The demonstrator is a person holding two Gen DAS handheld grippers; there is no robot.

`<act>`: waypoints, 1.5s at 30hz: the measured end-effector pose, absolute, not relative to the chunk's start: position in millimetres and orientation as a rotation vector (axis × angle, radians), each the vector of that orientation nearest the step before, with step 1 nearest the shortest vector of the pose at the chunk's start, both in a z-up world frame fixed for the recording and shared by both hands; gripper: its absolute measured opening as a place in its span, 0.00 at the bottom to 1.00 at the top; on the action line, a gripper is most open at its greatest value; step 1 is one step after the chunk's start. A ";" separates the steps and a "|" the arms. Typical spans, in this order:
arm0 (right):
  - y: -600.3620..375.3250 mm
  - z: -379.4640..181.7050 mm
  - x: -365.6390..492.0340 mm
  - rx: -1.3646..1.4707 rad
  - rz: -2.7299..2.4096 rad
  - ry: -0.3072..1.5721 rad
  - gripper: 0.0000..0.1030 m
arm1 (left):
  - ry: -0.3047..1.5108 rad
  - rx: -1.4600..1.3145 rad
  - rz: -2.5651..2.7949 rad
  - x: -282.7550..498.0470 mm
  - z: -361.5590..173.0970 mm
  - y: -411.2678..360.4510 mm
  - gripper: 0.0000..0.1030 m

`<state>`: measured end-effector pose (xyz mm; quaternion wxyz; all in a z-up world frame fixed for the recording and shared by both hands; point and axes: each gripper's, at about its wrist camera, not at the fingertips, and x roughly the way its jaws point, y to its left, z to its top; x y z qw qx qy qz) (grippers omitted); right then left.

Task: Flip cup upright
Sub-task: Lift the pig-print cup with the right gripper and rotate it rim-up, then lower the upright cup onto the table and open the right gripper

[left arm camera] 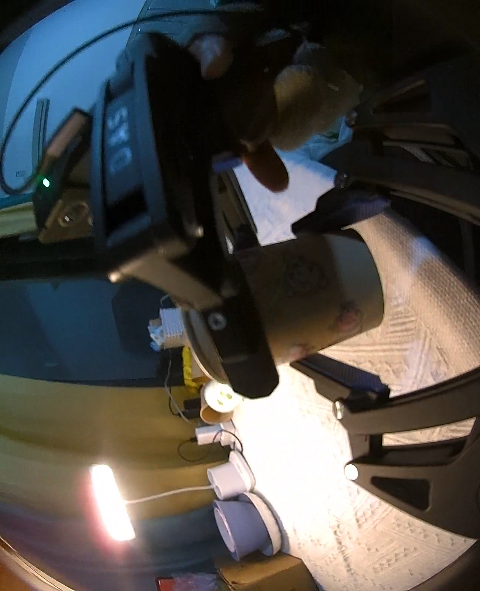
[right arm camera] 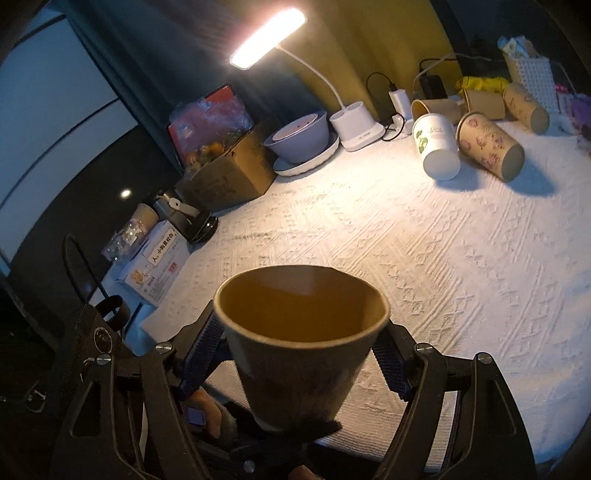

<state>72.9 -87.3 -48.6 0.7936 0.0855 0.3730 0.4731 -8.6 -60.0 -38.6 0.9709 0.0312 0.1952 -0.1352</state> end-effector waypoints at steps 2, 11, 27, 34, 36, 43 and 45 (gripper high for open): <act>-89.8 -51.7 76.1 0.217 1.039 0.811 0.73 | 0.390 0.064 -0.278 -9.0 -39.3 -59.7 0.64; -90.9 -52.6 79.6 0.237 1.041 0.824 0.66 | 0.400 0.057 -0.269 -10.4 -40.6 -59.7 0.66; -109.6 -32.4 102.6 0.081 0.689 0.537 0.66 | 0.427 -0.061 -0.148 1.6 -29.2 -14.6 0.80; -87.0 -59.1 105.5 -0.067 0.593 0.457 0.66 | 0.431 -0.166 -0.062 19.6 -25.1 24.6 0.80; -79.8 -65.9 104.9 -0.098 0.579 0.451 0.66 | 0.436 -0.209 -0.039 24.0 -27.9 37.2 0.80; -64.2 -76.1 104.4 -0.141 0.560 0.457 0.66 | 0.451 -0.301 -0.021 28.2 -35.9 55.5 0.80; -62.8 -78.0 105.1 -0.143 0.554 0.457 0.66 | 0.456 -0.306 -0.023 29.2 -36.7 55.6 0.80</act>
